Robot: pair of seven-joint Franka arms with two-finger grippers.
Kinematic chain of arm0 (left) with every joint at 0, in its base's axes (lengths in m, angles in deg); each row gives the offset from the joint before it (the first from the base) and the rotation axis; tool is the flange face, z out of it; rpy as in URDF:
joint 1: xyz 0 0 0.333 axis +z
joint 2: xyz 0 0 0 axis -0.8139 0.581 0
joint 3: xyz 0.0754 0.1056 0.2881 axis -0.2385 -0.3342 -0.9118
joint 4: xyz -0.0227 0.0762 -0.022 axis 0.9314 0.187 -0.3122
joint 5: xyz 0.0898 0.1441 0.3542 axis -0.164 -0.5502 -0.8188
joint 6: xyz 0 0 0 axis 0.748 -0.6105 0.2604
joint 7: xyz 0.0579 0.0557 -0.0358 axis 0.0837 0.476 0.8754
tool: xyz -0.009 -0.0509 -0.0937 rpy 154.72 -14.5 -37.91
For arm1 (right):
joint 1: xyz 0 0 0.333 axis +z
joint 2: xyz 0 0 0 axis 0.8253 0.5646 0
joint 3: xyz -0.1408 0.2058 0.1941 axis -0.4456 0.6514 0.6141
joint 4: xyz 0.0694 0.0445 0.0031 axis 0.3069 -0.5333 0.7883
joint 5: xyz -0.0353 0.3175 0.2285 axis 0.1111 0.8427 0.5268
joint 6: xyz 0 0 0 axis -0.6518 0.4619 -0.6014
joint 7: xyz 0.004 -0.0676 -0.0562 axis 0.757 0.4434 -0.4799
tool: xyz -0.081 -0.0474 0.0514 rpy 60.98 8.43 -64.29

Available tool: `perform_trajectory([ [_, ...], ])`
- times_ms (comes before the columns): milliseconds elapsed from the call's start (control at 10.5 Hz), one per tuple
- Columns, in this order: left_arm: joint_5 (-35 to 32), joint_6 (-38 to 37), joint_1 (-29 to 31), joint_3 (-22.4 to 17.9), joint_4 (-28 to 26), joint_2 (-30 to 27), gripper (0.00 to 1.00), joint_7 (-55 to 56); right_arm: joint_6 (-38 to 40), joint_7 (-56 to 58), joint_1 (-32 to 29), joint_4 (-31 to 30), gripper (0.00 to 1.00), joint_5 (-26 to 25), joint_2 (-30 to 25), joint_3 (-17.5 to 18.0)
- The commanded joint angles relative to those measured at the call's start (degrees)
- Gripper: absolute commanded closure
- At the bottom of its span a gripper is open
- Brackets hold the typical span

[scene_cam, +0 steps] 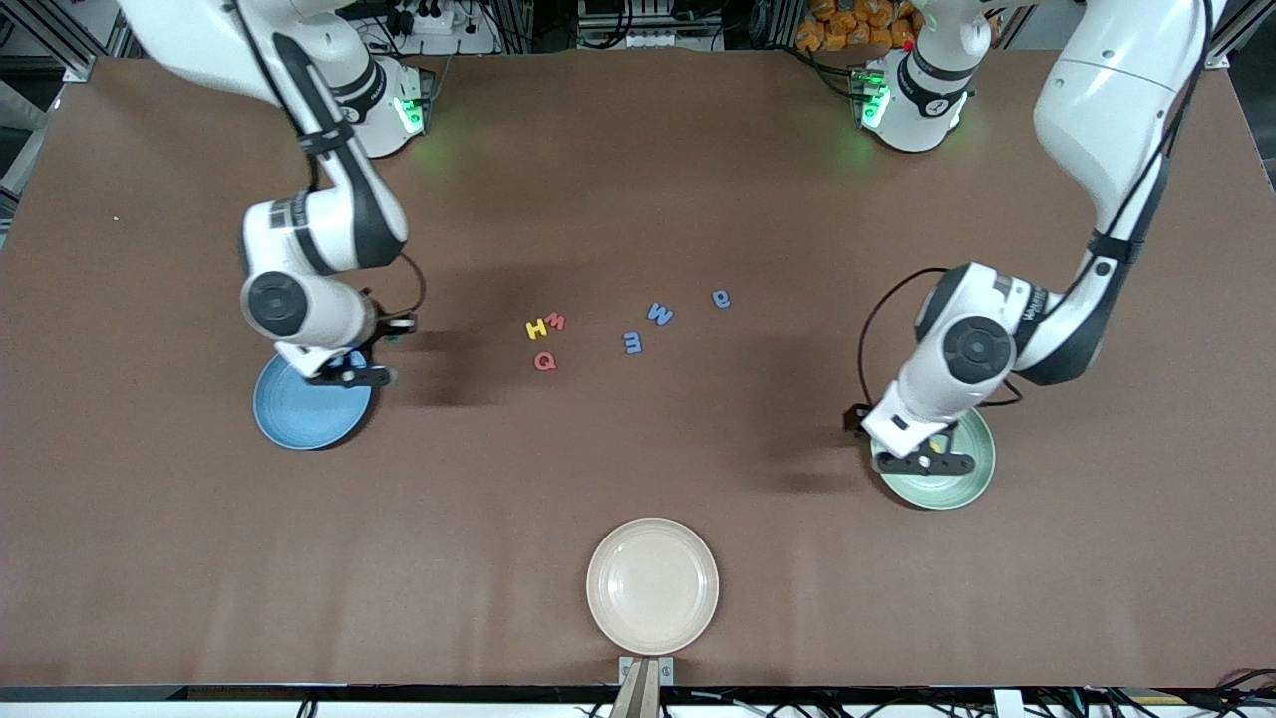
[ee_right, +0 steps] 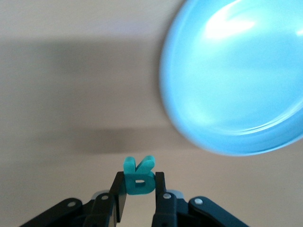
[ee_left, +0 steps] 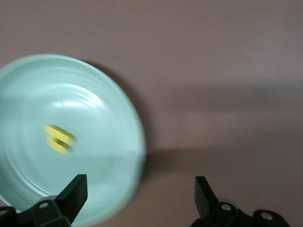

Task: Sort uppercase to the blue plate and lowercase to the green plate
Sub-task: 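Drop yellow h on the green plate while the right gripper drops b on blue, then reach the left gripper to blue E while the right gripper reaches pink o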

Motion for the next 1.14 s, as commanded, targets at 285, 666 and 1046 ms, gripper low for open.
perform_trajectory([
  [285, 0.97, -3.31, -8.37, 7.89, -1.30, -1.36, 0.00, 28.71, -2.68, 13.18, -11.21, 6.14, 0.89, -2.10, 5.72, 0.85],
  [666, 0.88, -3.31, -14.61, 10.46, -1.30, 1.10, 0.00, 47.10, -3.48, 13.18, -10.94, 6.59, 0.00, -2.01, 6.88, 0.85],
  [1046, 0.18, -2.70, -19.97, 10.19, 4.66, 5.14, 0.00, 48.11, -0.32, 3.56, -6.23, 6.68, 0.00, -1.22, 5.04, 1.29],
])
